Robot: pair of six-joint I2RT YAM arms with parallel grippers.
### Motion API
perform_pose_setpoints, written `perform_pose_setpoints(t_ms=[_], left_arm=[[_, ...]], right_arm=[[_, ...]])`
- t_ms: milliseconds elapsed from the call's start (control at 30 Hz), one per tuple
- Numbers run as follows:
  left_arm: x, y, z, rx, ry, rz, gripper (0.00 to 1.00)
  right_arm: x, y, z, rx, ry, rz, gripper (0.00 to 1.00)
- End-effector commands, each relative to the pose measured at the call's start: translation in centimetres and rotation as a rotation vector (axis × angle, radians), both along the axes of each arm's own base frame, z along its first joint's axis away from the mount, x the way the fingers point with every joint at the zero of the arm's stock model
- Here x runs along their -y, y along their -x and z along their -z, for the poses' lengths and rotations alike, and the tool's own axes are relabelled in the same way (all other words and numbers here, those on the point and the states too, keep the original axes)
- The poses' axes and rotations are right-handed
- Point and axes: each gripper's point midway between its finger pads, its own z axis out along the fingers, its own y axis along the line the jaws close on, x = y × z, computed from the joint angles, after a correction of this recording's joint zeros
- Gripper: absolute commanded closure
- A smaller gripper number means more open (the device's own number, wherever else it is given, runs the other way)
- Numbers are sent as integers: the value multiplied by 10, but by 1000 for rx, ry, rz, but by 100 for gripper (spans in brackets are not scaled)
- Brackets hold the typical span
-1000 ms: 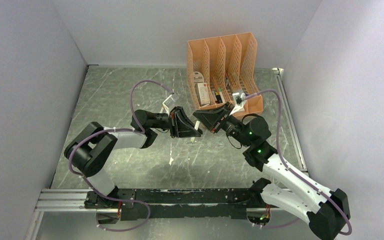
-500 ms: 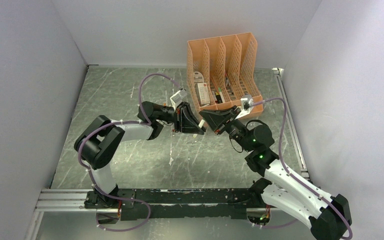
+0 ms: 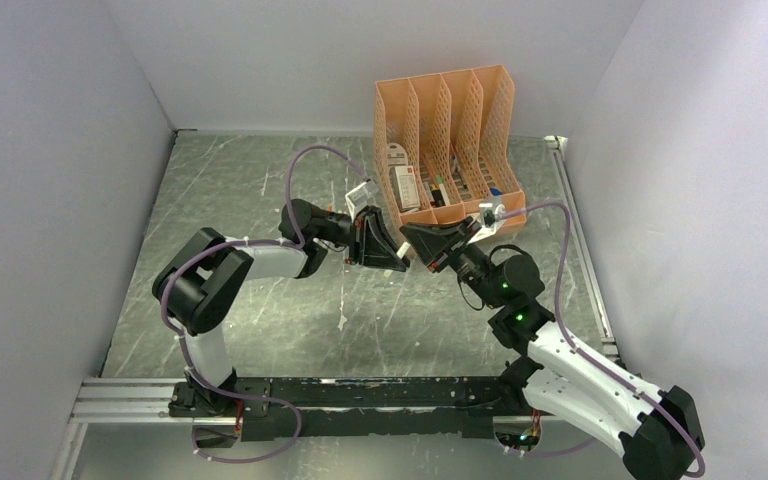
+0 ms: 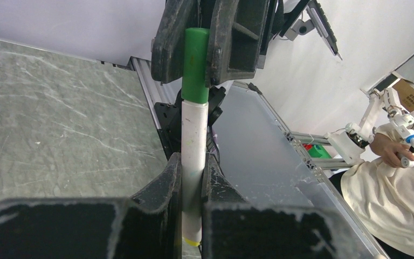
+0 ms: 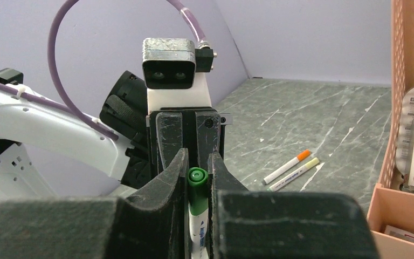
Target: Insert the pens into the pen caps
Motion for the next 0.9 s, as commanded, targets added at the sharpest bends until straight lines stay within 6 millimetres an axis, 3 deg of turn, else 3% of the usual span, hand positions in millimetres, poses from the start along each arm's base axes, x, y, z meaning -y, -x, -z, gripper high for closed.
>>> perform_pose_setpoints(t_ms=[0,533,800,867], left_arm=[[-3,-70,-106,116,305,-361,93],[-7,-81,-131,190,340,-388,93],[-13,-81,-120,182,293,-361,93],[-12,-78,-105,170,251,-343,93]], right_arm=[[-31,58,116,-321,198,-290,100],[-44,74,150,-403,252,-298,100],[-37,60,128,-348,257,-219,99],[-31,55,108,-303,210,-188,83]])
